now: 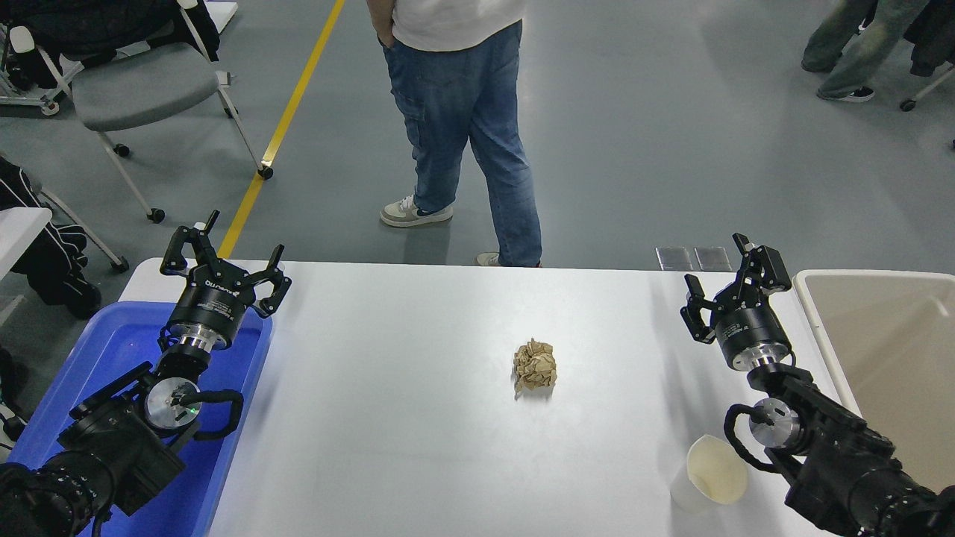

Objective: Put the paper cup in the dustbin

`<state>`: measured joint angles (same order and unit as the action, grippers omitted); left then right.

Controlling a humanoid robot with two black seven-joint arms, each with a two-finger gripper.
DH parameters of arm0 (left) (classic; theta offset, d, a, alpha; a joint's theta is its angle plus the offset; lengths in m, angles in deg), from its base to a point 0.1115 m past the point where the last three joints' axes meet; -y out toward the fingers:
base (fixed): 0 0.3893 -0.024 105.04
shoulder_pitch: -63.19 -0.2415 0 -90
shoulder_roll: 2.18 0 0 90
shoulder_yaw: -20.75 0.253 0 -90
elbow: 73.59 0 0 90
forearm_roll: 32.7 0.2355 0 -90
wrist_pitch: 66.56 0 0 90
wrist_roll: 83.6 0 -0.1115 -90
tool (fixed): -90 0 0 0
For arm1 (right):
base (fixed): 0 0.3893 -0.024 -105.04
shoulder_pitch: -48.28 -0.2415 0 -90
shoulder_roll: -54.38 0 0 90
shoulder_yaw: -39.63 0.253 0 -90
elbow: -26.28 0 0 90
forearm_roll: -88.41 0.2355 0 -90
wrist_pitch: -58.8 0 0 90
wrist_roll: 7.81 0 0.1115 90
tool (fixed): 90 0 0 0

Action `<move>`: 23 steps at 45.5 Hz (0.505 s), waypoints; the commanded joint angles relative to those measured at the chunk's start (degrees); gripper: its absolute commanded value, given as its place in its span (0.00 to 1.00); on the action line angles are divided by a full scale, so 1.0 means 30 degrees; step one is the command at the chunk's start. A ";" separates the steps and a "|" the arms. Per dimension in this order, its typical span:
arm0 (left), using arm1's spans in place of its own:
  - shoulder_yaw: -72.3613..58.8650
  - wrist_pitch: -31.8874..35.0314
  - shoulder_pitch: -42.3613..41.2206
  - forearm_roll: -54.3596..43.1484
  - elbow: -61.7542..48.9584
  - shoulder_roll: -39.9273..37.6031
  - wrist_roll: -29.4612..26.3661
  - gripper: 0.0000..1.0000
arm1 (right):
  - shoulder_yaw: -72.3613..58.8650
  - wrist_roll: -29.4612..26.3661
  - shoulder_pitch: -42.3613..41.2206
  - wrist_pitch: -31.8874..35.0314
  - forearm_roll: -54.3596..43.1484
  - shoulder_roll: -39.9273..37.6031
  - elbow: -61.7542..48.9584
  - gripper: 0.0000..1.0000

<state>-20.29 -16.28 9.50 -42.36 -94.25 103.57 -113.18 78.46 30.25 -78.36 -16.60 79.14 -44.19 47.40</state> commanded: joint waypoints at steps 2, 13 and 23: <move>0.0000 -0.0001 0.0027 -0.0001 0.0000 0.0024 0.0017 1.00 | 0.0008 0.0000 -0.0062 -0.0118 0.0015 0.0043 -0.0008 1.00; 0.0000 -0.0001 -0.0002 0.0028 0.0000 0.0024 0.0017 1.00 | -0.0050 0.0000 -0.0150 -0.0060 0.0015 0.0073 0.0021 1.00; 0.0000 -0.0001 0.0027 0.0028 0.0000 0.0024 0.0017 1.00 | 0.0037 0.0030 -0.0062 -0.0030 0.0015 0.0073 0.0022 1.00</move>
<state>-20.29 -16.28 9.52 -42.32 -94.25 103.63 -113.12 78.39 30.25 -78.68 -16.76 79.17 -44.00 47.40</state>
